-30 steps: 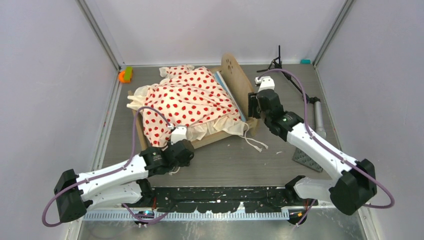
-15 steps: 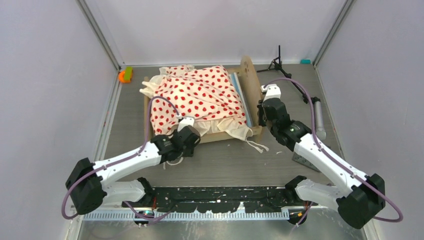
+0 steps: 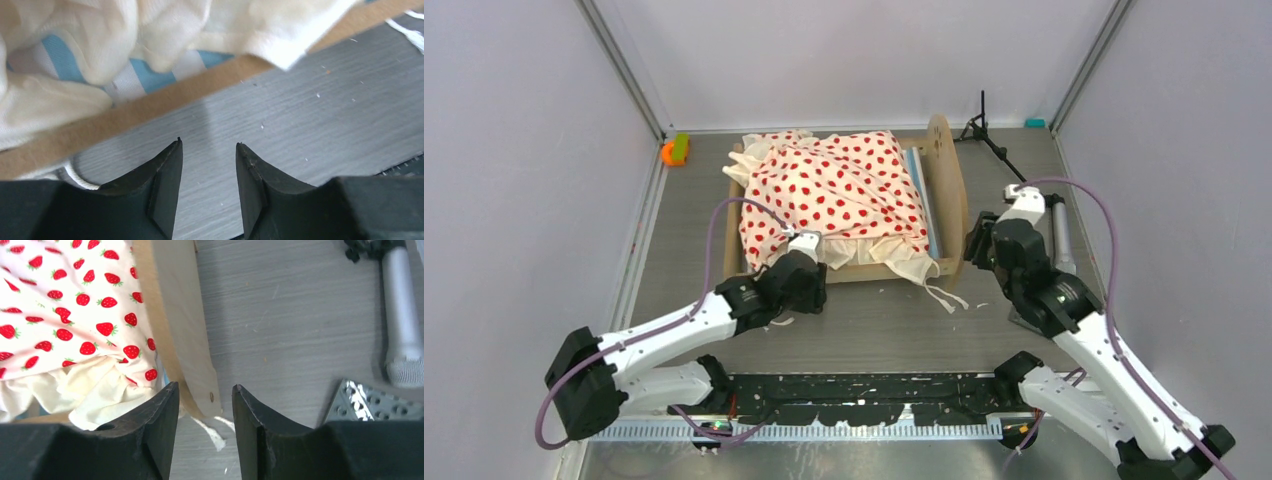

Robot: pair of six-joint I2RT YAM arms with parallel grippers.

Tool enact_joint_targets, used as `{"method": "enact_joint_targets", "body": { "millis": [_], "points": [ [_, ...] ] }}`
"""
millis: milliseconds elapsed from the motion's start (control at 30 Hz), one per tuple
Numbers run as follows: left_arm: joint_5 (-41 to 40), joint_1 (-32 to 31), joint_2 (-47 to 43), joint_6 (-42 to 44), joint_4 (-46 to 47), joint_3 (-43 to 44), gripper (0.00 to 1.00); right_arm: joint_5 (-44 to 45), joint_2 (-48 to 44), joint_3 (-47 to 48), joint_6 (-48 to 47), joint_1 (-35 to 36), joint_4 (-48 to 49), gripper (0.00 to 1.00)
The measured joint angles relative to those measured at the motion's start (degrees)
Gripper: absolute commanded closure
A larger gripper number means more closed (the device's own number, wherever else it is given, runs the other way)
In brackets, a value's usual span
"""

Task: Set up the pet bed
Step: Adjust the ropes at the center of the board.

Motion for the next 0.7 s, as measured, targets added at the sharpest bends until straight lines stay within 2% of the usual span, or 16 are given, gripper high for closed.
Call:
{"method": "enact_joint_targets", "body": {
  "millis": [167,267,333,400,533,700],
  "points": [
    [1.53,-4.00,-5.99,0.07,2.47,-2.27,0.54,0.11,-6.62,-3.19,11.32,-0.26,-7.39,0.59],
    [1.36,-9.03,-5.99,1.11,6.93,-2.27,0.54,-2.82,-10.43,-10.86,17.14,-0.28,-8.83,0.60],
    [1.36,-12.17,-4.48,2.12,10.36,-2.34,0.54,-5.09,-13.22,-15.91,20.15,-0.31,-9.14,0.59],
    [1.44,-14.29,-1.81,2.54,13.70,-2.36,0.54,-7.15,-16.57,-20.68,23.15,-0.33,-9.09,0.52],
    [1.84,-14.62,2.89,2.91,16.92,-2.36,0.54,-6.60,-19.82,-25.31,28.85,-0.33,-8.79,0.48],
    [2.71,-14.62,3.54,2.91,18.80,-2.38,0.54,-0.94,-16.46,-25.94,35.87,-0.37,-6.73,0.50]
  ]
}}
